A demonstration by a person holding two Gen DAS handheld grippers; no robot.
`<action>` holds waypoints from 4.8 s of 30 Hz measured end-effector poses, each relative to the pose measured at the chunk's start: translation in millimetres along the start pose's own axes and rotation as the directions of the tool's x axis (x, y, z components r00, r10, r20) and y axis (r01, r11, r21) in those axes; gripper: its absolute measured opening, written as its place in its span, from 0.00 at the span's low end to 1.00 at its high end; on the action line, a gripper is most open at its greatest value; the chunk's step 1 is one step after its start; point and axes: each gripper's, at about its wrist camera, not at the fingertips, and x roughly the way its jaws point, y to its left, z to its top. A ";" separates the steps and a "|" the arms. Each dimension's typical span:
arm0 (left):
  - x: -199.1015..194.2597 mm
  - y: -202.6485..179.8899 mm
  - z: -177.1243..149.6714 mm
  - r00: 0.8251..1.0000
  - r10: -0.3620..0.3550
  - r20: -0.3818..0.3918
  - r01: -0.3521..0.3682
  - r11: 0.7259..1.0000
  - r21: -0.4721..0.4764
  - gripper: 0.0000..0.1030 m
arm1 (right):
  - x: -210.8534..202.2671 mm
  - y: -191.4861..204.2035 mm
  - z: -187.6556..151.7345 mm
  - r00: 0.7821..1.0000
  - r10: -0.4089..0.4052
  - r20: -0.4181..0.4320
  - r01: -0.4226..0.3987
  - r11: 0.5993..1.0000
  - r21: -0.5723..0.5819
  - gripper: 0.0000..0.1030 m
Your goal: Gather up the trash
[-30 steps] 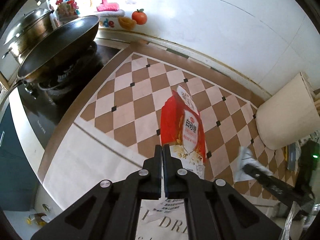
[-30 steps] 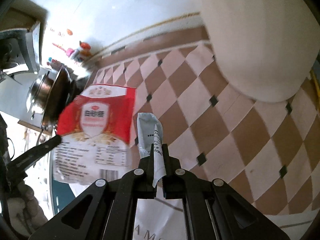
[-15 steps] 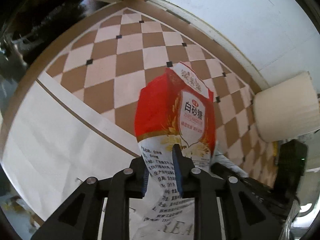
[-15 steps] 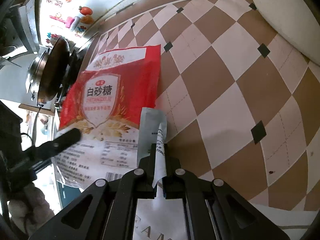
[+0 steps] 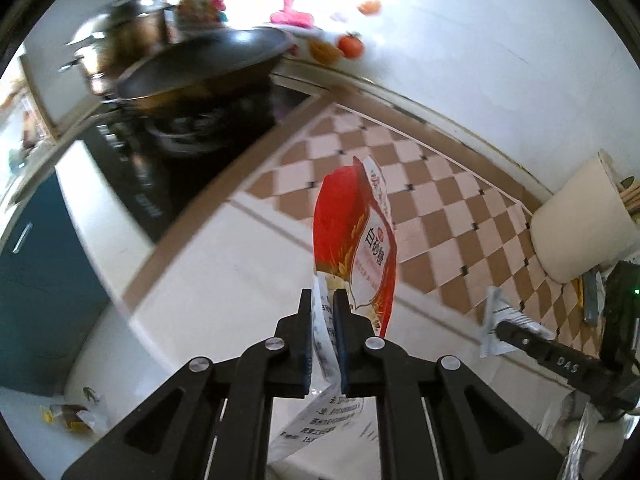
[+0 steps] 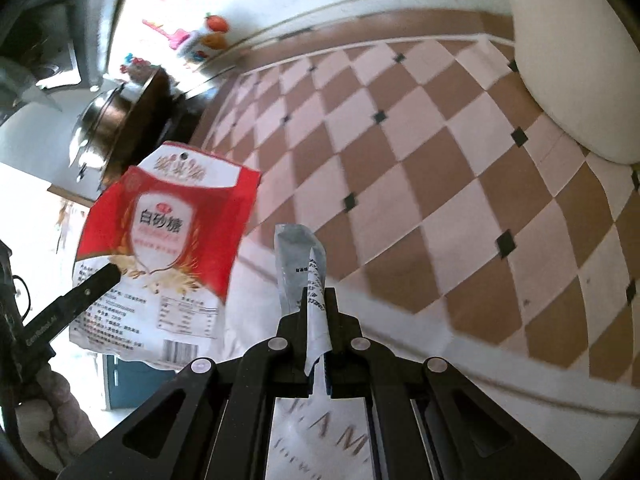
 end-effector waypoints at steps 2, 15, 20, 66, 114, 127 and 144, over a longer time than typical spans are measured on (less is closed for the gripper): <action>-15.5 17.3 -10.7 1.000 0.009 0.014 -0.009 1.000 -0.017 0.06 | -6.8 16.4 -11.1 1.000 0.001 0.007 -0.001 1.000 -0.023 0.03; -103.4 184.1 -150.5 0.996 0.091 0.026 -0.087 0.990 -0.110 0.06 | -3.6 167.3 -178.2 0.999 0.048 -0.023 -0.051 0.986 -0.160 0.03; -86.3 239.7 -204.8 0.994 0.091 -0.061 -0.099 0.985 -0.144 0.06 | 34.5 208.9 -265.2 0.995 0.026 -0.092 -0.041 0.984 -0.171 0.03; 305.1 374.6 -417.4 0.878 0.114 -0.466 -0.265 0.925 -0.274 0.96 | 531.4 91.4 -417.6 0.851 -0.371 -0.372 0.247 0.907 -0.340 0.93; -336.4 230.0 -333.1 0.996 0.046 0.075 -0.011 0.909 -0.417 0.96 | -186.8 358.7 -413.5 0.996 -0.012 -0.084 -0.046 0.761 -0.647 1.00; -360.3 229.1 -334.0 0.995 -0.019 0.098 0.058 0.910 -0.410 0.96 | -217.2 376.6 -420.7 0.990 0.029 -0.140 -0.114 0.752 -0.650 1.00; -352.7 227.9 -329.3 0.995 -0.026 0.095 0.064 0.904 -0.422 1.00 | -210.0 372.4 -415.3 0.983 0.020 -0.181 -0.134 0.752 -0.646 1.00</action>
